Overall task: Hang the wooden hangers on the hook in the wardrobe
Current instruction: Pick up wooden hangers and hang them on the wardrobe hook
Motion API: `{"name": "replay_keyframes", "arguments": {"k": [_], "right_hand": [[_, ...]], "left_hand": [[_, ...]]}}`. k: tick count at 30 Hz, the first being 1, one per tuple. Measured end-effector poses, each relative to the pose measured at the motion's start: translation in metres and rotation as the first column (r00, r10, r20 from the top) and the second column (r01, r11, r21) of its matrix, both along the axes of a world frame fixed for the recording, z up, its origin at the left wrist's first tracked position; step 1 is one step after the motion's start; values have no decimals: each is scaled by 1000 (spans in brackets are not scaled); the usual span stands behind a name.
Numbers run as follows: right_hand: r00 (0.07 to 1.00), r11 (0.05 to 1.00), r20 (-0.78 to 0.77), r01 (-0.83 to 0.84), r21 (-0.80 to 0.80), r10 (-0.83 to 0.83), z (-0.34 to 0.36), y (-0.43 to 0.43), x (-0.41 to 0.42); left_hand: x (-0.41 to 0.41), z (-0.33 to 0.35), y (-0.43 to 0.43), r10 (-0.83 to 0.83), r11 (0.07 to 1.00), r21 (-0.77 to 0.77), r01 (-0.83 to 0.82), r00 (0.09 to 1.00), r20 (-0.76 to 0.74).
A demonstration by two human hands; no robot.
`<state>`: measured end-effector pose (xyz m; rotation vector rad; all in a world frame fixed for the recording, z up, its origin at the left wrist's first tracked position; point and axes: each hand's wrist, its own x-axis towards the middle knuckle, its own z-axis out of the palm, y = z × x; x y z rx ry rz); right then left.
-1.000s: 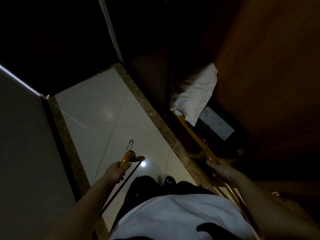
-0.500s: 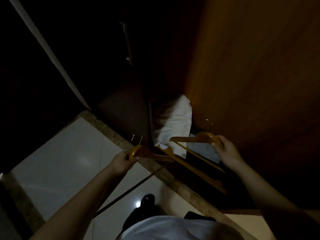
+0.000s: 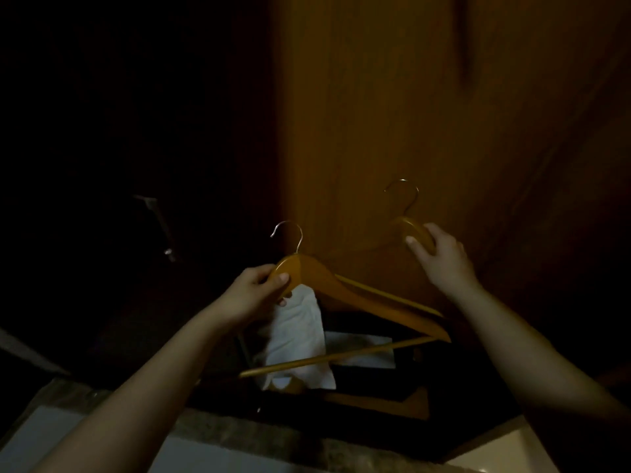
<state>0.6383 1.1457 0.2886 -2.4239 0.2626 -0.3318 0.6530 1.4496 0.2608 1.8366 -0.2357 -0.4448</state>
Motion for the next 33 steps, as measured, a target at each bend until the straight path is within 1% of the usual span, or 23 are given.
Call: {"name": "replay_keyframes", "arguments": {"k": [2,4,6,9,11,15,19,22,25,28,33], "right_hand": [[1000,998,20,-20,52,19,22,-8,9],[998,997,52,-34,66,31,44,-20,19],[996,996,87,-39,79,32,65,-28,28],[985,987,165,-71,145,47,100,-45,44],[976,986,210,-84,143,52,125,-55,56],[942,984,327,-119,131,71,171,-72,80],[896,982,433,-157,106,96,211,-88,109],[851,986,515,-153,66,98,240,-102,137],[822,987,562,-151,58,93,271,-114,165],[788,991,607,-135,12,100,299,-123,194],[757,988,644,-153,7,113,329,-121,237]], "left_hand": [[15,22,-15,-53,999,-4,53,997,50],[29,46,-33,-98,995,0,99,988,115],[40,69,-47,-119,992,-16,124,978,170],[61,104,-71,-154,983,-56,173,955,253],[74,130,-86,-163,982,-39,185,931,327],[95,180,-112,-140,985,-24,169,884,446],[121,220,-133,-98,988,-53,143,860,501],[143,247,-147,-70,985,-95,143,843,534],[163,274,-159,-54,988,-87,125,821,568],[180,297,-165,-39,994,-57,95,781,623],[209,316,-171,8,996,-69,51,748,664]]}}
